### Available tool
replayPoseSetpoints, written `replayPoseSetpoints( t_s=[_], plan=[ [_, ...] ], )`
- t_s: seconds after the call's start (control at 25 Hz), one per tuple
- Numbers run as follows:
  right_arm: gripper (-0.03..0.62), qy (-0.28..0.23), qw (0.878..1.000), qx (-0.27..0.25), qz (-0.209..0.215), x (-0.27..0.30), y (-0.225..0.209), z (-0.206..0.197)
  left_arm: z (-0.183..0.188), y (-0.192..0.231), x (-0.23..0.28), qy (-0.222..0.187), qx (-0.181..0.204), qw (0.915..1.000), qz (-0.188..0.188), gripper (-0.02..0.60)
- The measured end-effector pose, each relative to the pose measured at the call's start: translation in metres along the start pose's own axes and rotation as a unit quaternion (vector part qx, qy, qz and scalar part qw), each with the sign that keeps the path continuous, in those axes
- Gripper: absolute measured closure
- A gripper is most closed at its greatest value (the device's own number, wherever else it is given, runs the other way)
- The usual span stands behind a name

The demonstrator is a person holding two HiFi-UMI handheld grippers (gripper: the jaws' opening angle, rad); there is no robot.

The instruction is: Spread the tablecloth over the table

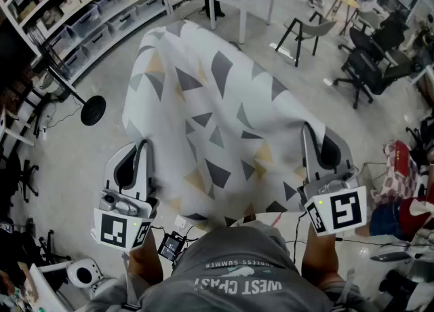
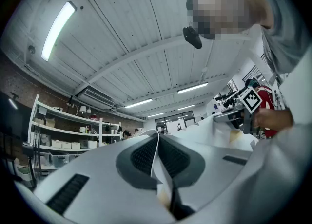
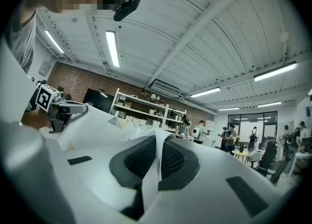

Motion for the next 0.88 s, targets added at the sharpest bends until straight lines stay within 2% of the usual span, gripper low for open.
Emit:
replayPoseSetpoints(
  t_s=[0.44, 0.88],
  plan=[
    [0.583, 0.008, 1.000, 0.006, -0.015, 0.013, 0.002, 0.001, -0.005, 0.007, 0.010, 0.007, -0.008, 0.9999, -0.008, 0.583],
    [0.583, 0.024, 0.999, -0.001, -0.037, 0.028, 0.021, -0.014, -0.035, 0.014, 0.012, 0.016, -0.035, 0.9988, -0.031, 0.583]
  ],
)
Point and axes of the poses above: the fingertips, and each gripper's own axes: x forward along the fingers, y to its left, z out of its top, the point moved 5 cm from there along -x, backward along the fingers, and after that the axes turned 1 degree about y, right-handed, at the moved point
